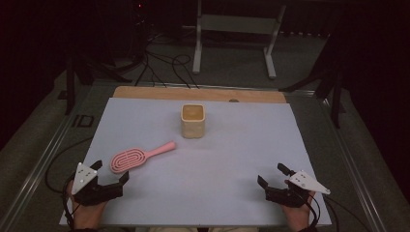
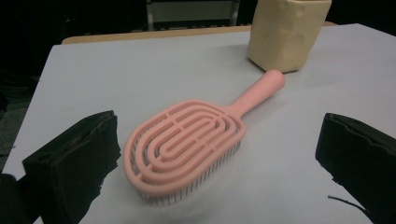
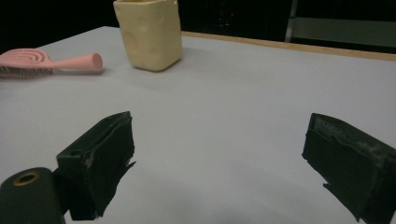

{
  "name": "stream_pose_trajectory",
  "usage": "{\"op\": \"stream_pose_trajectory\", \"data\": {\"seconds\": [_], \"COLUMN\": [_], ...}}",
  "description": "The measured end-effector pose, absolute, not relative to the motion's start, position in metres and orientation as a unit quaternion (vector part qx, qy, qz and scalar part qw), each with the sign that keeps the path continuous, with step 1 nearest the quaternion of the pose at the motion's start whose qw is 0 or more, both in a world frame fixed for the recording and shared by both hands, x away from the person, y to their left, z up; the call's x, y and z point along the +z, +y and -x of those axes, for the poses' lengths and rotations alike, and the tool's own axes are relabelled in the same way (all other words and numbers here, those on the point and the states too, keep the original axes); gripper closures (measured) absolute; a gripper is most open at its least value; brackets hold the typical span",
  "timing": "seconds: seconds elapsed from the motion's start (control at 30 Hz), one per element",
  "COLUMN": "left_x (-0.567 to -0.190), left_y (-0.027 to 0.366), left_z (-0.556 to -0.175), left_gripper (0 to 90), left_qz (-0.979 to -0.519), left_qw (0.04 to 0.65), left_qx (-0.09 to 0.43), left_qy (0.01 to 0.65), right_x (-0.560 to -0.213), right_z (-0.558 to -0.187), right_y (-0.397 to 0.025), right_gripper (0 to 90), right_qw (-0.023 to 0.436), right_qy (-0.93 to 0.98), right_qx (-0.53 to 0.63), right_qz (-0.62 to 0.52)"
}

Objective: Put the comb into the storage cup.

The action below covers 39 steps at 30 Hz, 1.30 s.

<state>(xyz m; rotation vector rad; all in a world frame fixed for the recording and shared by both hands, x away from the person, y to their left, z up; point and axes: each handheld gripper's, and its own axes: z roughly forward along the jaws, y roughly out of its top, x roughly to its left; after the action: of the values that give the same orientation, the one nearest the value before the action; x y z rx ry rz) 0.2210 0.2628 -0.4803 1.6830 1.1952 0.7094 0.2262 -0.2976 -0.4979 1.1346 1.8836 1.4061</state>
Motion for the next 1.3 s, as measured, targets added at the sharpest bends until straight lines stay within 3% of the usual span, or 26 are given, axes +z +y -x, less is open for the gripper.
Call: {"op": "stream_pose_trajectory", "data": {"seconds": [0.57, 1.3], "left_x": [-0.457, -0.452], "left_y": [0.235, 0.214], "left_z": [-0.261, -0.296], "left_gripper": [0.1, 2.5], "left_qz": [-0.693, -0.707], "left_qw": [0.460, 0.460], "left_qx": [0.297, 0.271], "left_qy": [0.469, 0.464], "right_x": [-0.497, -0.498], "right_z": [-0.223, -0.224], "right_y": [-0.293, -0.291], "right_gripper": [8.6, 8.6], "right_qw": [0.285, 0.278], "right_qy": [0.705, 0.708], "right_qx": [0.506, 0.505], "right_qz": [-0.407, -0.407]}}
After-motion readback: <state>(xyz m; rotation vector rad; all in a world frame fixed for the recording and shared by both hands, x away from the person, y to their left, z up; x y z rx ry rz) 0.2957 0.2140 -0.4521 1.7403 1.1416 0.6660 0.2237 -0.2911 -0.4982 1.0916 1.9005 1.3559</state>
